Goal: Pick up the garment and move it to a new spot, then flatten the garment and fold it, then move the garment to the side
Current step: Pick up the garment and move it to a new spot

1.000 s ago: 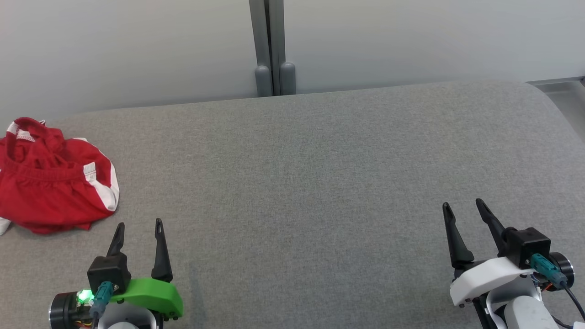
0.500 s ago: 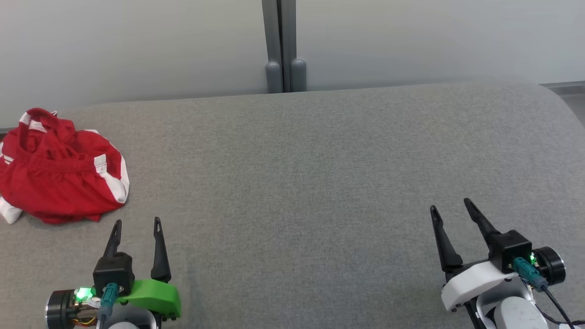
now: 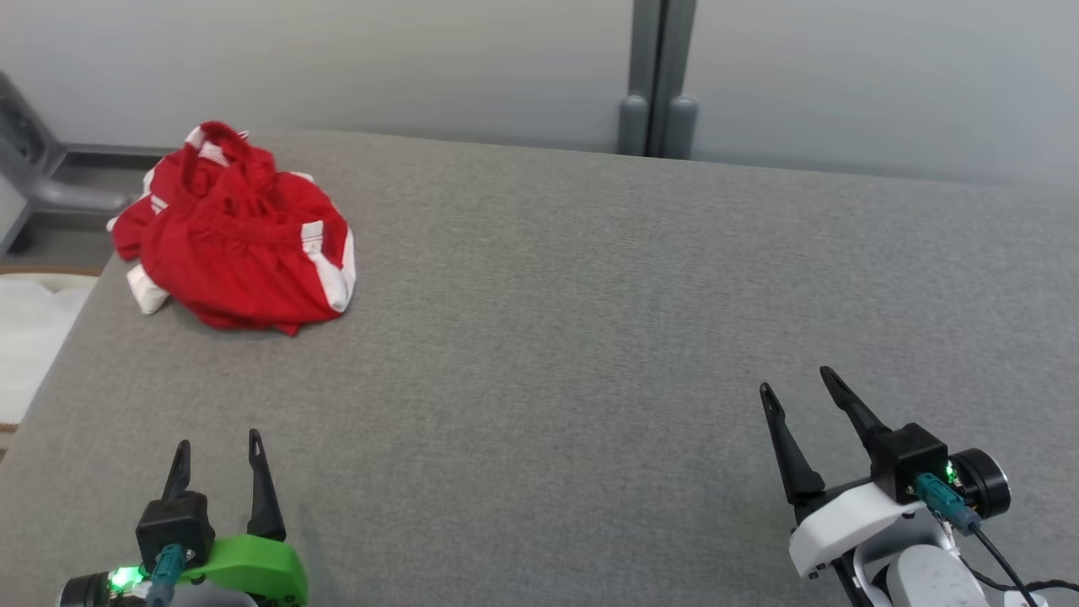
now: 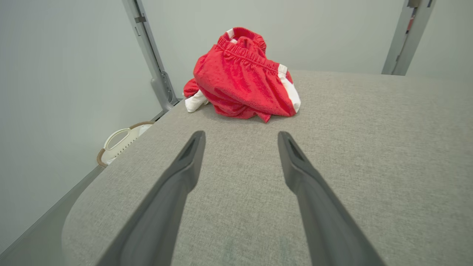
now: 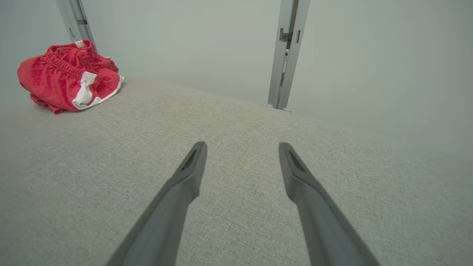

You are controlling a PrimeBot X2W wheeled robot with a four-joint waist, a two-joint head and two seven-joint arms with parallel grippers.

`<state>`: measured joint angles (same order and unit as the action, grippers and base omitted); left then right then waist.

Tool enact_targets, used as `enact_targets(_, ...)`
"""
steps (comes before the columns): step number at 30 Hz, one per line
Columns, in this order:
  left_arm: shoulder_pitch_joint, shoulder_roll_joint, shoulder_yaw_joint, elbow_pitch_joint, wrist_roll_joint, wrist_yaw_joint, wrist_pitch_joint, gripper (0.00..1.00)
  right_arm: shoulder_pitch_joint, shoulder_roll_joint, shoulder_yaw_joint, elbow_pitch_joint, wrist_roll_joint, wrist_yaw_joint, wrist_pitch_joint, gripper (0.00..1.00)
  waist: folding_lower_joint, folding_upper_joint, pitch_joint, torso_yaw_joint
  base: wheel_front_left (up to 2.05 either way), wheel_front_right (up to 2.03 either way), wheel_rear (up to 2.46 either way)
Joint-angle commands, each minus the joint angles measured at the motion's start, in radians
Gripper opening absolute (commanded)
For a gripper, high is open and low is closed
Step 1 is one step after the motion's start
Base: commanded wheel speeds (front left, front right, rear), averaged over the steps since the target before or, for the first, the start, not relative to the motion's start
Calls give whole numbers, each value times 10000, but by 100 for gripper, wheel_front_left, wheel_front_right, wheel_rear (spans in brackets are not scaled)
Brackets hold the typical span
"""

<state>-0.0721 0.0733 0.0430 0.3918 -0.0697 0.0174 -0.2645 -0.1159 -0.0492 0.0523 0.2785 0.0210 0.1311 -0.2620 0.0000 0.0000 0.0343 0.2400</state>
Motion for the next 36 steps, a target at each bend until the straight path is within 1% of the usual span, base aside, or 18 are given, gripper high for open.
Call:
enact_targets(1, 134, -52, 244, 135, -170, -77, 0, 100, -97, -41, 118, 57, 89, -8, -43, 100, 0, 0, 143, 1175, 0, 0, 0)
enact_targets(5, 253, -104, 602, 242, -261, -168, 3, 100, -188, -39, 349, 121, 138, -8, -43, 100, 0, 0, 164, 1693, 0, 0, 0)
enact_targets(9, 365, -134, 785, 223, -230, -246, 2, 100, -227, -57, 598, 163, 167, -8, -43, 100, 0, 0, 199, 2063, 0, 0, 0)
enact_targets(15, 277, -184, 1017, 295, -432, -450, 2, 100, -432, -137, 849, 247, 307, -8, -43, 100, 0, 0, 354, 2232, 0, 0, 0)
enact_targets(21, -532, -214, 1068, 545, -911, -936, 2, 100, -864, -394, 1179, 106, 373, -8, -41, 100, 0, 0, 1036, 1902, 0, 0, 0)
enact_targets(28, -2496, -219, 948, 1064, -1296, -1345, 2, 100, -1651, -930, 1400, -140, 409, -10, -34, 100, 0, 0, 2279, 1233, 0, 0, 0)
enact_targets(32, -3904, 112, 882, 1542, -1501, -1458, 2, 100, -2035, -1119, 1482, -291, 413, -8, -34, 100, 0, 0, 2953, 792, 0, 0, 0)
enact_targets(36, -5284, 486, 460, 2112, -1787, -1478, 3, 100, -2315, -1222, 1538, -464, 340, -8, -34, 100, 0, 0, 3526, 426, 0, 0, 0)
